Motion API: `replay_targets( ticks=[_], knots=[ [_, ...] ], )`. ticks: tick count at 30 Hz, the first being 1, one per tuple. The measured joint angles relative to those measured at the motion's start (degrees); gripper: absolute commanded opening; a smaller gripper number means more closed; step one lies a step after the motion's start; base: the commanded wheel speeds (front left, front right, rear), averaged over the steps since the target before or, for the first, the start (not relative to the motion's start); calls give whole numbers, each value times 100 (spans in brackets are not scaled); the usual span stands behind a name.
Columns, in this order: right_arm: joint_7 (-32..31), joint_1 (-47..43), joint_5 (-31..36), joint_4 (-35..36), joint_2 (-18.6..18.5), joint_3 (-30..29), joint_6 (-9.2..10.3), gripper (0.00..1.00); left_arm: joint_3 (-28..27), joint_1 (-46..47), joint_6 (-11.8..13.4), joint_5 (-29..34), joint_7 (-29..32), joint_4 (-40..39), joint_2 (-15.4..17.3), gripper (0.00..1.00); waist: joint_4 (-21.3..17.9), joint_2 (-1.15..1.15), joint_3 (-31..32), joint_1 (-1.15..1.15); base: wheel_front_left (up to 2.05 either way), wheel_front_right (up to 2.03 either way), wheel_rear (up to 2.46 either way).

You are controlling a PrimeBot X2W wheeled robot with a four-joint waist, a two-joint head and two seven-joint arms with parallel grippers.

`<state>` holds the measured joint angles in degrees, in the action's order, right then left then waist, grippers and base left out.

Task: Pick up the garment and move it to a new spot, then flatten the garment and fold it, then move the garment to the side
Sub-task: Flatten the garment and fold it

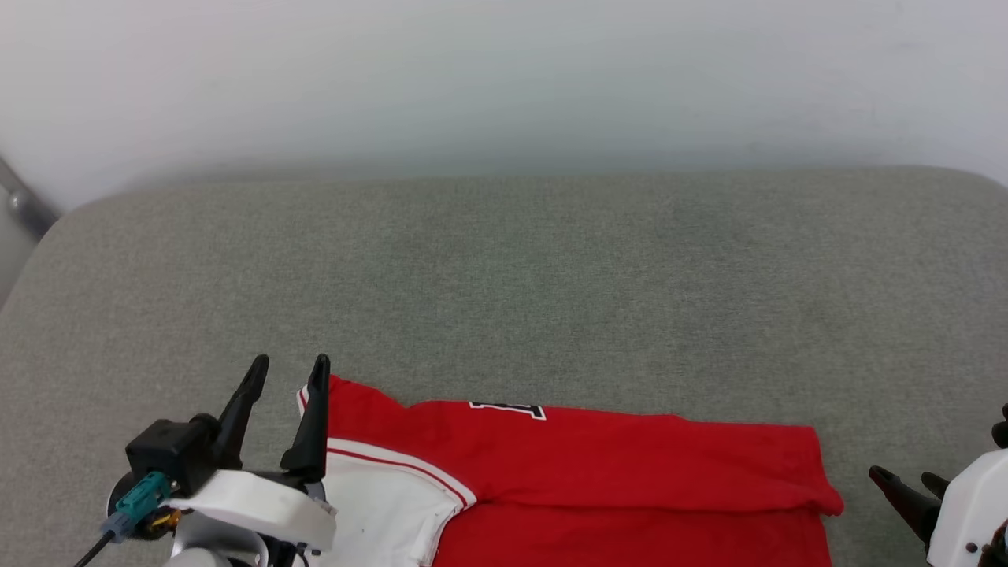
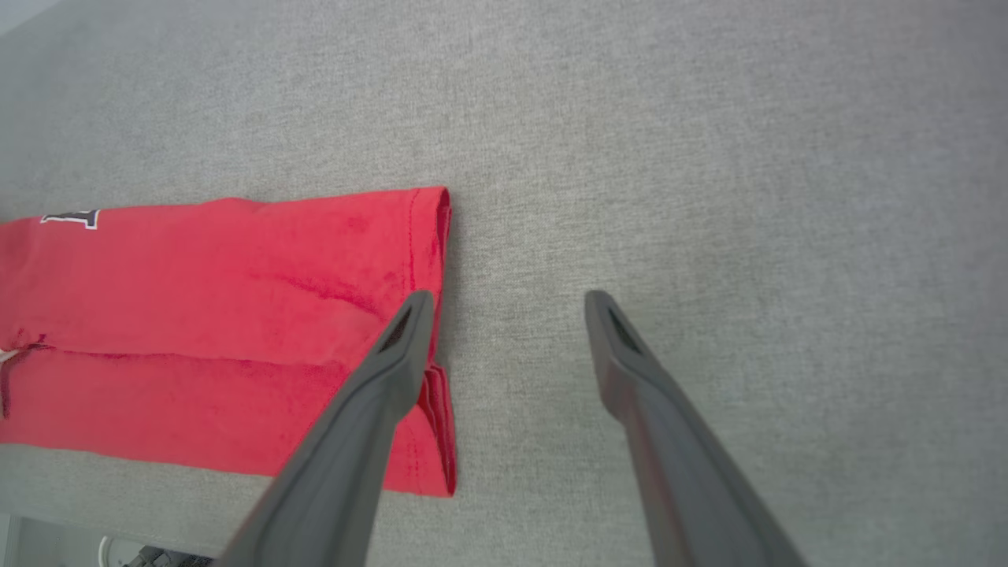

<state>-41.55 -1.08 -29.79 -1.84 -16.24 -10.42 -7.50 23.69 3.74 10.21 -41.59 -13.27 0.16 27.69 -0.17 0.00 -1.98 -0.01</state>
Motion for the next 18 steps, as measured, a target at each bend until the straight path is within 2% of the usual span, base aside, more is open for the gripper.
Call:
replay_targets(
  ticks=[5,8,13,17,18],
  knots=[
    [-649,195,-1,-8,23,-57,0,100,-33,274,85,421,-114,-325,-130,100,195,0,-275,0,0,0,0],
    [-881,264,-3,-88,197,-3,0,100,-46,387,54,582,-154,-425,-212,100,346,0,-466,1,0,0,0],
    [-1096,316,-24,-399,411,77,0,100,-45,494,-16,753,-163,-498,-345,100,599,0,-749,1,0,0,0],
    [-1199,366,-87,-591,441,52,0,100,-73,497,-63,816,-164,-479,-427,100,734,0,-886,1,0,0,0],
    [-1243,397,-103,-641,439,51,0,96,-80,497,-65,829,-164,-465,-441,100,750,0,-898,1,0,0,0]
  ],
)
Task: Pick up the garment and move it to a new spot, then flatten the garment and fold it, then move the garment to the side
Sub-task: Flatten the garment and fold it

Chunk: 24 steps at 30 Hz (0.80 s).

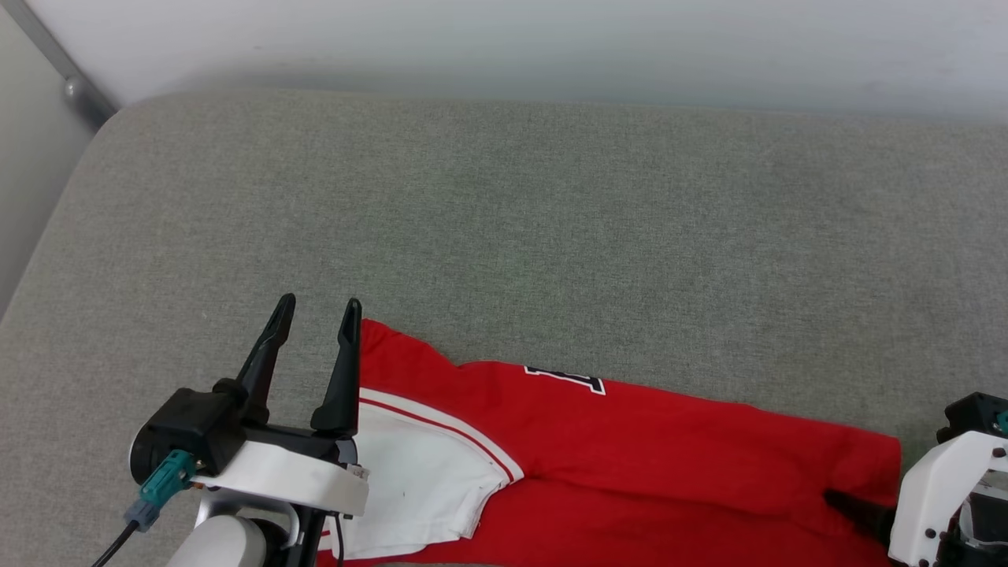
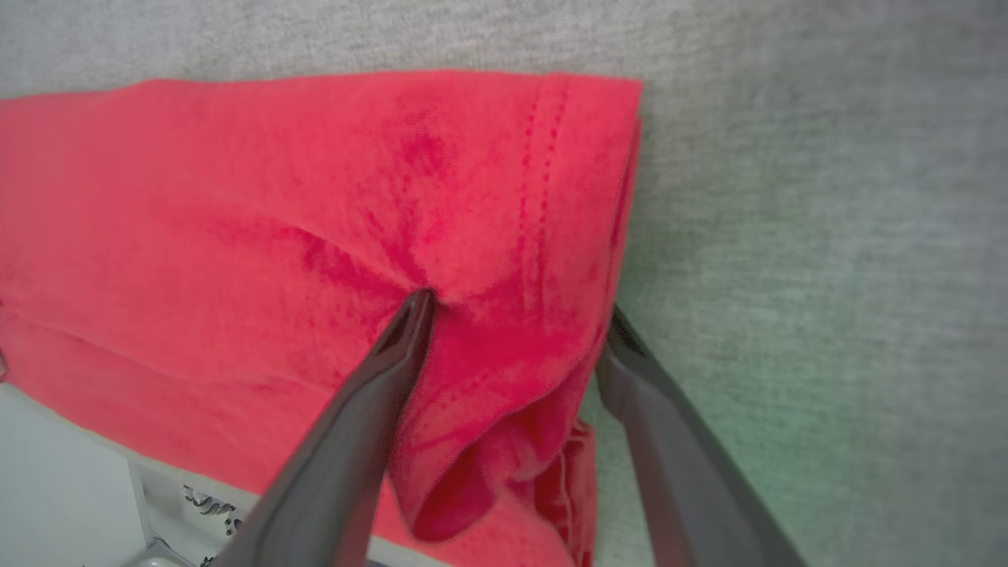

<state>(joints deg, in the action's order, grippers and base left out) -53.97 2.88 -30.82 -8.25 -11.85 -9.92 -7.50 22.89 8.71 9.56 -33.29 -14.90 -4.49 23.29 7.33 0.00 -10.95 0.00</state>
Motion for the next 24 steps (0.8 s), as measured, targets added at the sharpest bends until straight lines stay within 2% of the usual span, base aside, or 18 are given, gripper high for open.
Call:
replay_targets(
  ticks=[1,3,8,15,20,24],
  knots=[
    [-49,35,-14,-44,0,4,1,46,-11,-1,-9,25,0,12,-3,100,5,0,-1,0,0,0,0],
    [-60,69,-78,-109,-5,16,2,0,-33,-2,-33,52,0,34,-8,100,3,0,17,0,0,0,0],
    [-43,171,-185,-226,-32,213,3,0,-69,-60,-38,126,-1,107,10,100,-46,0,160,0,0,0,0],
    [13,294,-252,-294,-319,271,-1,0,-114,-304,118,153,11,160,111,100,-221,0,477,0,0,0,0],
    [-46,459,-186,-396,-592,-151,-1,0,-159,-485,241,152,20,78,138,100,-426,0,645,0,0,0,0],
    [-110,597,-20,-546,-838,-798,0,0,-138,-533,280,154,44,14,147,100,-564,0,717,0,0,0,0]
  ],
)
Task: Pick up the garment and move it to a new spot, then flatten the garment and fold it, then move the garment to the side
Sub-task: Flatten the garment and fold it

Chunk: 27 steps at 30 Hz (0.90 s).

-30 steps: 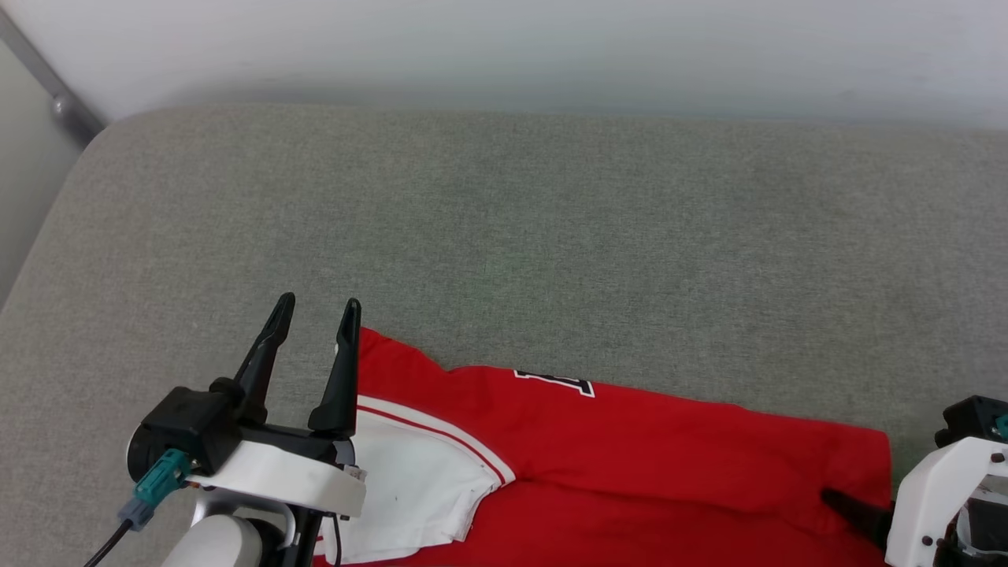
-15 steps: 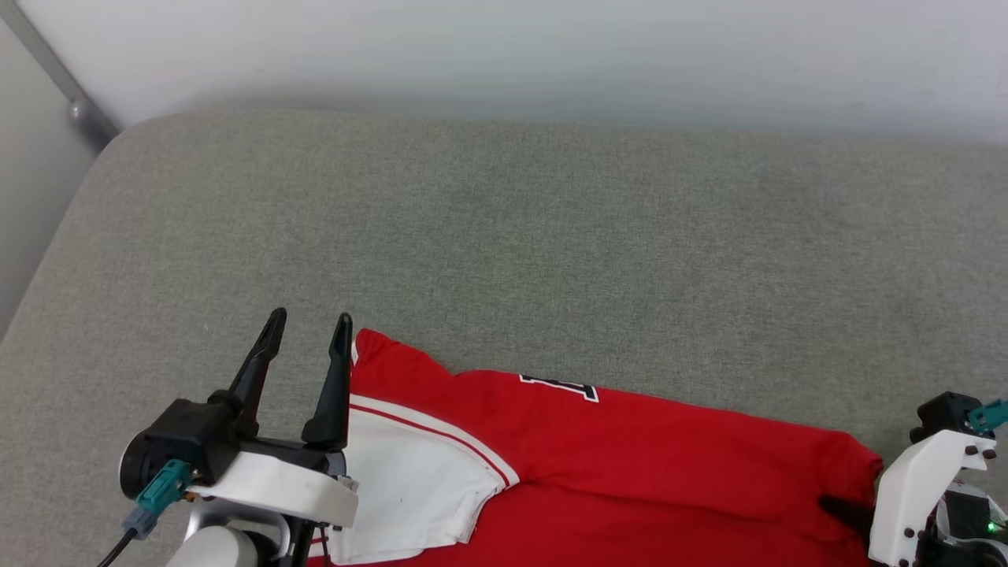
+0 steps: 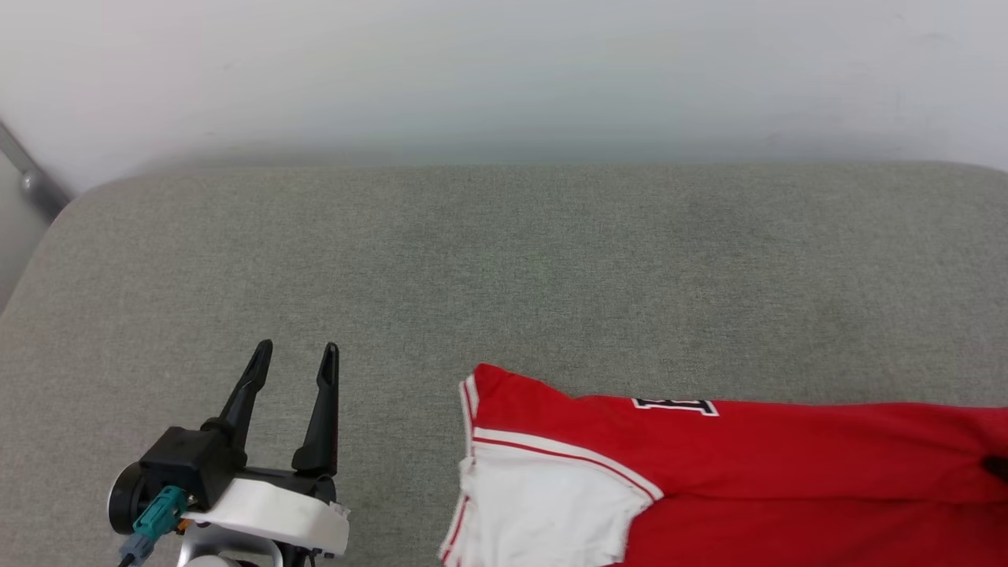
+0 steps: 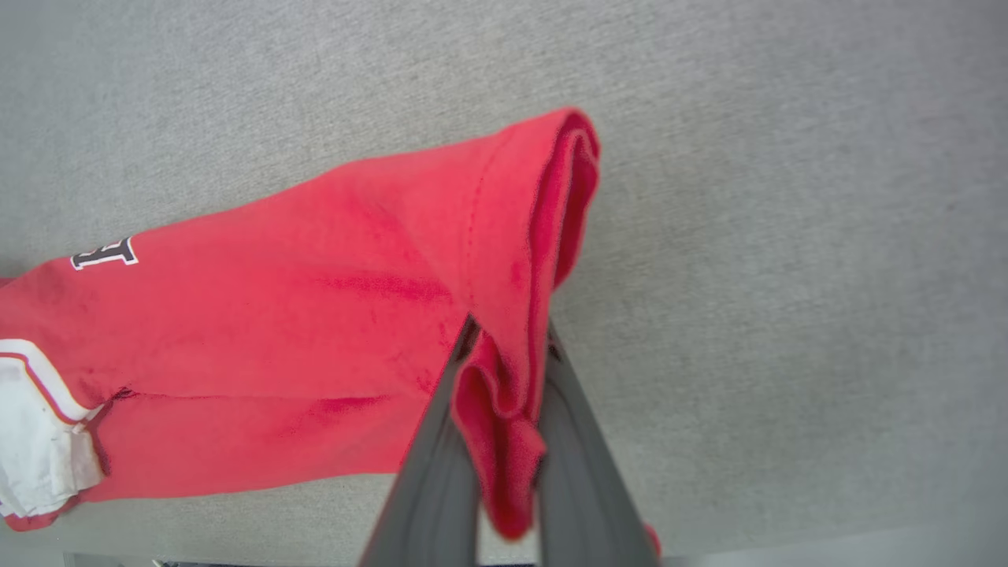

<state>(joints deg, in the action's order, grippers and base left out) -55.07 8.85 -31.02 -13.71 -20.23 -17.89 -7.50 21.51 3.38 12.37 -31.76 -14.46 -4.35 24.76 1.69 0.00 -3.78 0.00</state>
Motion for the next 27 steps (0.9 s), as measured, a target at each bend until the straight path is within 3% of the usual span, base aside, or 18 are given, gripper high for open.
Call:
replay_targets(
  ticks=[7,16,17,19,27],
  knots=[
    [-401,314,254,68,4,-868,0,0,59,-56,33,26,38,-23,5,100,-105,0,69,0,0,0,0],
    [-1426,400,-631,232,1567,-851,0,0,138,-90,64,24,74,-24,-3,100,-110,0,165,0,0,0,0],
    [-1569,387,-1218,241,1701,-648,0,0,157,-86,67,23,92,-34,-5,100,-70,0,138,0,0,0,0],
    [-1540,369,-1706,108,1701,-361,0,0,172,-60,42,22,100,-34,-7,100,-34,0,103,0,0,0,0],
    [-320,500,-3615,-658,1726,1583,0,0,241,70,-26,-21,126,52,-55,100,162,0,-5,0,0,0,0]
  ],
)
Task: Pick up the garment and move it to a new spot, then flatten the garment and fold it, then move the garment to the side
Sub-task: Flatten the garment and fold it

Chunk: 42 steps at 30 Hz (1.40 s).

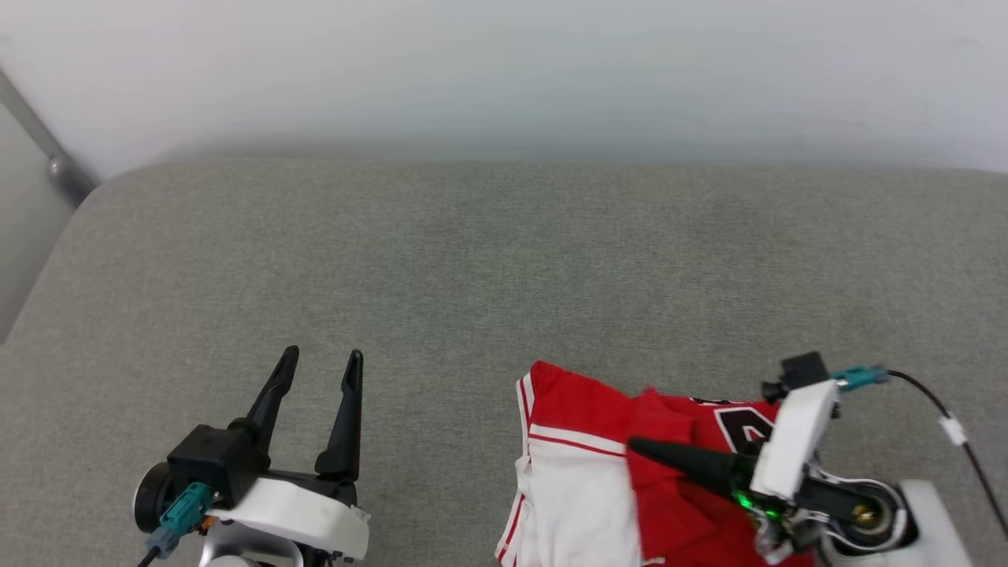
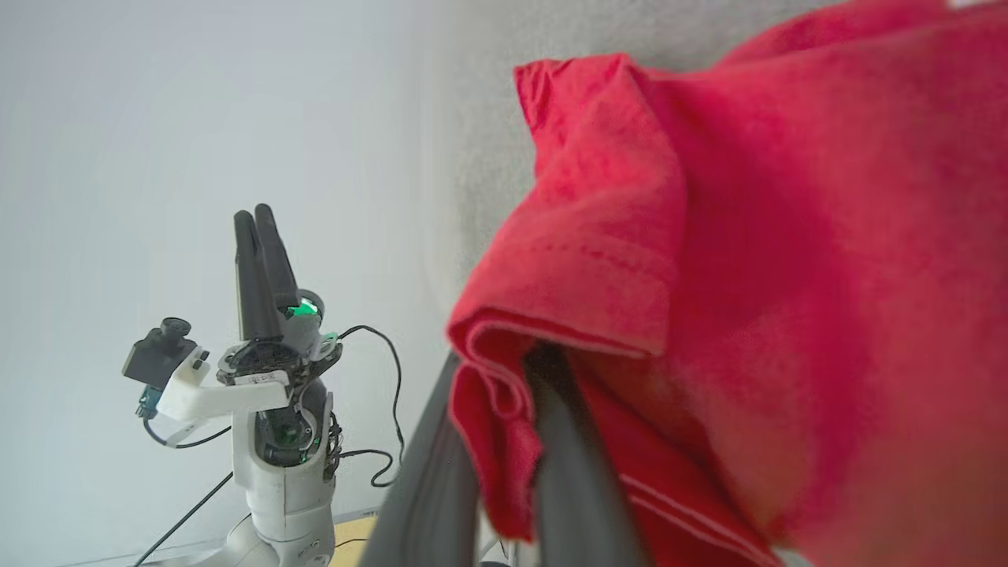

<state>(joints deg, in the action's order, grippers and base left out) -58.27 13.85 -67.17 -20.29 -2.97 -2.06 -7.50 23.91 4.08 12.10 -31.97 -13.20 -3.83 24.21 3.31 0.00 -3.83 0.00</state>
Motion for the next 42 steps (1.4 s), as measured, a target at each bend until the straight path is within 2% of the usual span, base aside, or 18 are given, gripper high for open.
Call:
replay_targets(
  ticks=[6,7,8,9,14,20,23,26,30,35,38,42],
  knots=[
    [887,196,-668,-296,4,1259,0,1,40,77,-48,-16,-9,88,-57,100,175,0,-48,0,0,0,0],
    [983,218,-659,-355,4,1414,1,23,42,82,-49,-23,-10,100,-66,100,200,0,-55,0,0,0,0],
    [1104,242,-616,-401,4,1525,1,55,41,85,-52,-34,-12,112,-73,100,223,0,-64,0,0,0,0],
    [1218,267,-566,-443,4,1606,1,100,40,85,-52,-42,-15,129,-75,100,242,0,-74,0,0,0,0],
    [1497,375,-214,-393,-48,1918,1,100,20,86,-52,-48,-52,187,-88,100,271,0,-98,0,0,0,0],
    [2180,437,471,613,-676,2273,0,100,-10,74,-43,-55,-69,248,-93,100,169,0,-47,0,0,0,0],
    [2905,415,1469,949,-1187,2290,0,100,-20,37,-7,-55,-79,279,-87,100,81,0,6,0,0,0,0],
    [3607,256,2577,1014,-1569,1939,0,100,-31,-26,38,-55,-86,314,-79,100,-18,0,81,0,0,0,0],
    [4212,-94,3664,1147,-1602,1147,1,100,-58,-81,91,-56,-92,330,-65,100,-145,0,186,0,0,0,0],
    [4807,-700,4757,1604,-1381,165,1,100,-110,-183,164,-45,-110,330,-31,100,-267,0,327,0,0,0,0],
    [5213,-1032,5043,1965,-1134,-162,0,100,-135,-287,210,7,-118,320,1,100,-317,0,404,0,0,0,0],
    [5598,-1390,5165,2349,-859,-152,0,100,-189,-405,242,60,-146,270,16,100,-385,0,468,-1,0,0,0]
  ],
)
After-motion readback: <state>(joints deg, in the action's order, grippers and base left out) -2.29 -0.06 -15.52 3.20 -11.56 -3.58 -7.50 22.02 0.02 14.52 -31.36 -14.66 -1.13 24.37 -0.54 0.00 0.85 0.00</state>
